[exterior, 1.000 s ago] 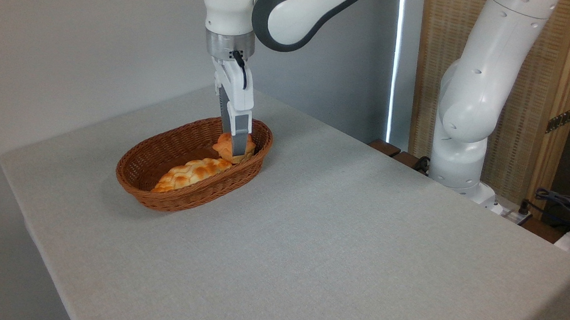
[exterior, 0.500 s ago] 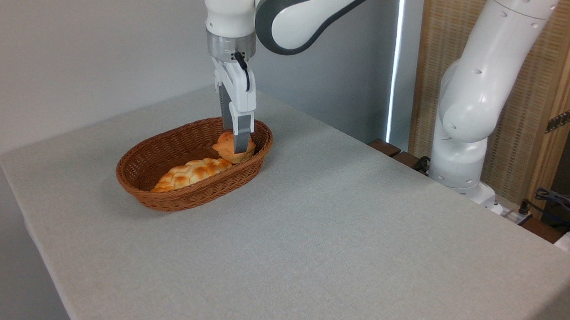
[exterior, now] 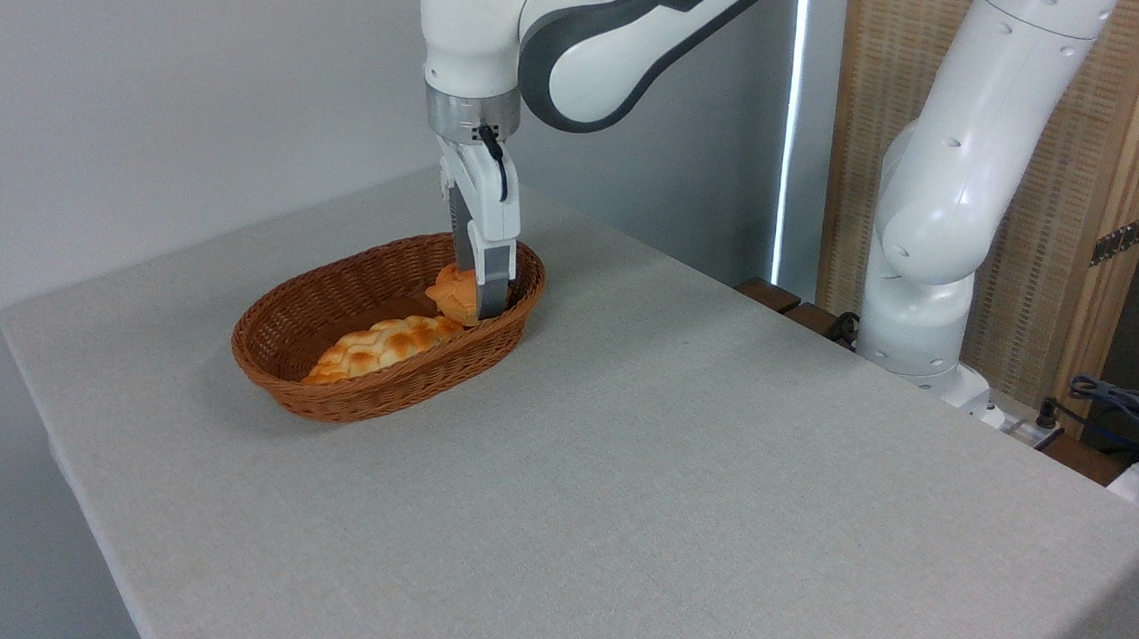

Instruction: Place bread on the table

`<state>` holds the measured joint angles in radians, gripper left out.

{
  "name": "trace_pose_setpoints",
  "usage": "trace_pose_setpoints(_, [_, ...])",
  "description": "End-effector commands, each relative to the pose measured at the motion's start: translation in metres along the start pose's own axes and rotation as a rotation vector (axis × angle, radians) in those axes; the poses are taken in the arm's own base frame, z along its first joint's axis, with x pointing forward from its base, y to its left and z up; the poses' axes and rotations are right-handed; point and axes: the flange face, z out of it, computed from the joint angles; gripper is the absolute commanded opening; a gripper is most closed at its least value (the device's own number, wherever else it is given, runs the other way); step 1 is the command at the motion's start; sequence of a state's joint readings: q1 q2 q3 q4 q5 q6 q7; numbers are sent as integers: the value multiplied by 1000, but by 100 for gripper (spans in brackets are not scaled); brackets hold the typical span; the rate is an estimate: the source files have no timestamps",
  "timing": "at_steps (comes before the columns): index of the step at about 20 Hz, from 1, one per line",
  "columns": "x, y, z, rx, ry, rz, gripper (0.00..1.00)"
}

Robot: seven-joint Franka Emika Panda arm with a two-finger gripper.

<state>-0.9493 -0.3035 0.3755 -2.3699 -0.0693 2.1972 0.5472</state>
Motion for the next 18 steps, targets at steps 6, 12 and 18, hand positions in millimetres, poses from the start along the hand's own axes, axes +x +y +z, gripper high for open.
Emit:
trace_pose_setpoints(6, [-5,5,12,18,49,22,100])
trace_pose_setpoints(12, [-3,10,15,15,45,32,91])
trace_pose_setpoints(18, [-3,9,15,14,46,31,50])
